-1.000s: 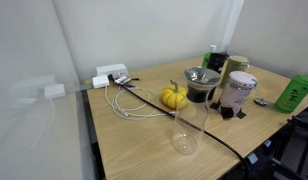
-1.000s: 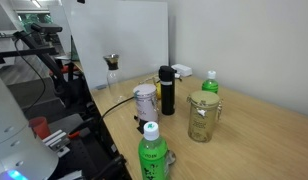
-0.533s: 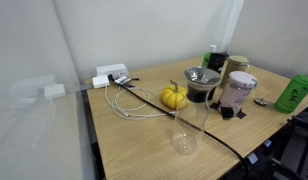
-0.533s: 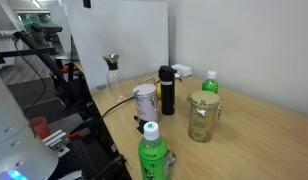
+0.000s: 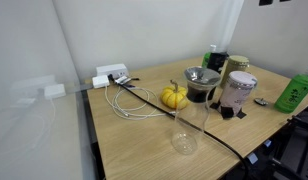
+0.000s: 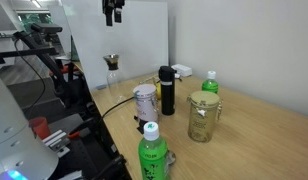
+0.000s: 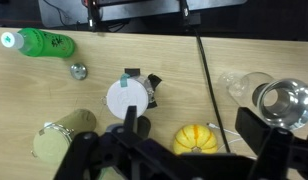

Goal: Move the black bottle forward

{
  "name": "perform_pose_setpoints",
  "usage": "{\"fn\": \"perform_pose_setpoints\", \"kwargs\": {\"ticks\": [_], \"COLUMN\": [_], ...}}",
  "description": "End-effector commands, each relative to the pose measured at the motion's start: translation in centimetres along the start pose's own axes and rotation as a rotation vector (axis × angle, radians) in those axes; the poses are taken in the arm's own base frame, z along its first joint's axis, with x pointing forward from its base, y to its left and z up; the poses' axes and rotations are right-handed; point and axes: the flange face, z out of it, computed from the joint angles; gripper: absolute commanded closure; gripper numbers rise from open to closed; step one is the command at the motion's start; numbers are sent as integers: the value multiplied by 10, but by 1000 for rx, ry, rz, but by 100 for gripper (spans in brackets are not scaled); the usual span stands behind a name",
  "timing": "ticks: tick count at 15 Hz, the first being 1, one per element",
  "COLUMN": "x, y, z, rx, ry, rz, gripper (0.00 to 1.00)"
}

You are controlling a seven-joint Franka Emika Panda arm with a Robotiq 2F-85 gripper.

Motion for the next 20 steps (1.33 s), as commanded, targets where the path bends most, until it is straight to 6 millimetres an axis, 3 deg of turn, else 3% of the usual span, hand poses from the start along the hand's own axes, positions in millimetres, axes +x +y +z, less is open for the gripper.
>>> {"fn": "perform_pose_setpoints", "kwargs": {"ticks": [1, 4, 5, 14, 20], "x": [38, 71, 57, 59, 90], "y": [10, 24, 21, 20, 36], "z": [25, 43, 43, 42, 48], "rx": [5, -11, 0, 0, 51], "ry": [-22, -19, -23, -19, 164], "rz": [78, 129, 100, 99, 303], "gripper": [0, 0, 0, 0, 0]}}
